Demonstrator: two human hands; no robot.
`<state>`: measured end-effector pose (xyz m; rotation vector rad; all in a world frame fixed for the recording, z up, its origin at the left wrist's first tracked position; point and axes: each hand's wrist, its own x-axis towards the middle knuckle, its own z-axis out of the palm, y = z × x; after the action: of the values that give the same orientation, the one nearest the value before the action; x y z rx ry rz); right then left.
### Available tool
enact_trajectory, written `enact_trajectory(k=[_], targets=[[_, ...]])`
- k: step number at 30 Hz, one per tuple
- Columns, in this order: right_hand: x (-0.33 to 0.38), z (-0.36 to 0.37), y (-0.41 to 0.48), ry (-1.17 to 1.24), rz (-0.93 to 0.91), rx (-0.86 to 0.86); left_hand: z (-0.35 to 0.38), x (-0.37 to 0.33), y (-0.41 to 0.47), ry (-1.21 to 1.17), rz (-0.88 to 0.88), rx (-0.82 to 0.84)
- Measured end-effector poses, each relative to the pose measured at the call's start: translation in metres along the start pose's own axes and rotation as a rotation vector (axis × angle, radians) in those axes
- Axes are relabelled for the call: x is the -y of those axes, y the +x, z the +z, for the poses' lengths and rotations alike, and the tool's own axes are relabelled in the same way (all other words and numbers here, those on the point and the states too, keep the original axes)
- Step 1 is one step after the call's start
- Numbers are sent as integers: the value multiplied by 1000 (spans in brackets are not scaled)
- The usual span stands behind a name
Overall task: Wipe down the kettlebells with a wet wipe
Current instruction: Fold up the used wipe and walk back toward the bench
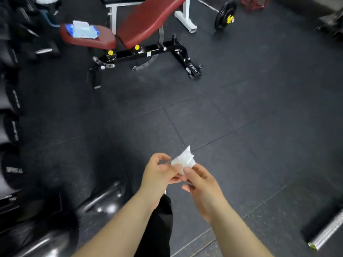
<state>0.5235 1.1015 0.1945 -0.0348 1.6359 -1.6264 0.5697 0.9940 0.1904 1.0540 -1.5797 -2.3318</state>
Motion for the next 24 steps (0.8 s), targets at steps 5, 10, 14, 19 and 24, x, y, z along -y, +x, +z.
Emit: enact_trajectory(k=[5, 10, 14, 19, 24], targets=[[80, -13, 105, -158, -112, -191, 33, -59, 111, 58, -101, 104], [158, 3, 192, -256, -163, -106, 18, -134, 197, -9, -203, 209], [205, 24, 256, -301, -192, 6, -2, -186, 251, -135, -251, 219], [254, 59, 357, -434, -235, 258, -30, -235, 326, -153, -241, 87], [305, 106, 461, -654, -269, 502, -64, -285, 395, -239, -215, -79]])
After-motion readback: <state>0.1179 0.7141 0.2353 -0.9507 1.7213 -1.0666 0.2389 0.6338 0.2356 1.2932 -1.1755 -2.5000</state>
